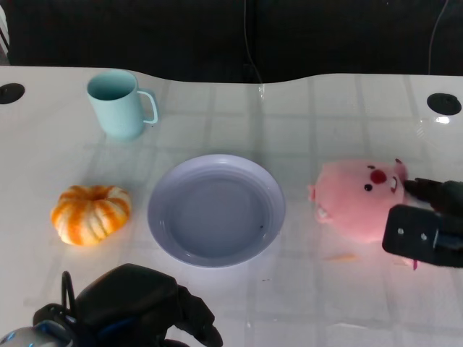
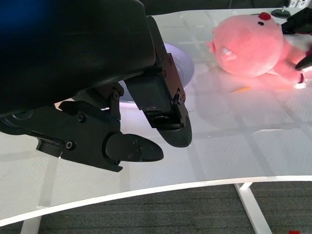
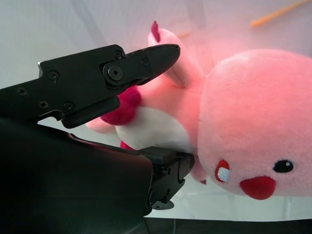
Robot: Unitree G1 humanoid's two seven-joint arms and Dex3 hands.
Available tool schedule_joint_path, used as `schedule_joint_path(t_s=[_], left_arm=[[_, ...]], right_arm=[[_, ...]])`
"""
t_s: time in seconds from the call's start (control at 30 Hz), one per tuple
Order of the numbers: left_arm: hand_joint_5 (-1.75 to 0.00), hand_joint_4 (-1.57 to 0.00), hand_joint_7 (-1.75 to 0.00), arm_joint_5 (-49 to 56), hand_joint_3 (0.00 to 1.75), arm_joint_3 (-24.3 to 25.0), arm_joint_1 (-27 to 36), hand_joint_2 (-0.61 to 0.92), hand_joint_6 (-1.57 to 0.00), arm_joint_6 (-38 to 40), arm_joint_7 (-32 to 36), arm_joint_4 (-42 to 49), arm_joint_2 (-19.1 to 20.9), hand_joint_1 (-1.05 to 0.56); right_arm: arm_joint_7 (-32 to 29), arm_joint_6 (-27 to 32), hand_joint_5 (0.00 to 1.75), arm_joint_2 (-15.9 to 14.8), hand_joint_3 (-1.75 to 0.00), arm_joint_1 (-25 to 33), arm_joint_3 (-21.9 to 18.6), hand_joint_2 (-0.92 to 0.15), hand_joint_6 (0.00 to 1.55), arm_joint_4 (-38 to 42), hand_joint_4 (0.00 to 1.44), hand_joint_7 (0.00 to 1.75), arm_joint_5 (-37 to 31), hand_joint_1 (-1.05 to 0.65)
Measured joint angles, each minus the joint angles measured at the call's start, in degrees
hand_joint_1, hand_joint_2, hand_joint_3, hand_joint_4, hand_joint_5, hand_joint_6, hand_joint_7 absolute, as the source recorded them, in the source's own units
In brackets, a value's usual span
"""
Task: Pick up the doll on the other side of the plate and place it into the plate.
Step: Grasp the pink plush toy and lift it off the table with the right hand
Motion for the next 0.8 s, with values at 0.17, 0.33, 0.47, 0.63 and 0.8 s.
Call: schedule_joint_path(t_s=[0.17,0.33,0.47,0.63,0.8], left_arm=[[-1.26,-0.76,-0.01,0.12,0.24,-0.08,0.23,0.92,-1.08,0.24,0.0,-0.85,-0.06,-0.26],[-1.28,-0.78,-0.01,0.22,0.24,-0.21,0.4,0.92,-1.08,0.52,0.0,-1.56,-0.1,-0.26],[-1.3,-0.76,-0.01,0.18,0.25,-0.31,0.5,0.92,-1.08,0.84,-0.01,-1.65,-0.56,-0.27],[-1.31,-0.75,-0.01,0.17,0.26,-0.32,0.75,0.92,-1.08,1.02,0.0,-1.67,-0.56,-0.28],[-1.32,-0.75,-0.01,0.11,0.25,-0.02,2.29,0.92,-1.07,0.45,0.01,-1.85,-0.18,-0.26]], right_arm=[[-3.03,-1.41,0.11,1.59,-0.08,-5.36,1.94,-0.92,0.61,9.05,0.48,0.07,-0.17,-0.57],[-11.21,-5.59,0.39,3.06,-0.03,-7.17,1.76,-0.91,0.96,14.81,0.91,0.07,0.7,-0.3],[-20.32,-10.9,1.17,4.18,-0.08,-7.52,1.31,-0.92,1.29,19.65,0.91,0.07,2.08,-0.18],[-26.72,-14.54,1.52,4.77,-0.49,-7.94,1.49,-0.78,1.03,23.16,0.78,0.71,2.18,-0.23],[-28.63,-14.59,1.53,4.84,-0.61,-6.49,1.34,-0.7,0.89,20.8,0.75,0.99,2.39,-0.23]])
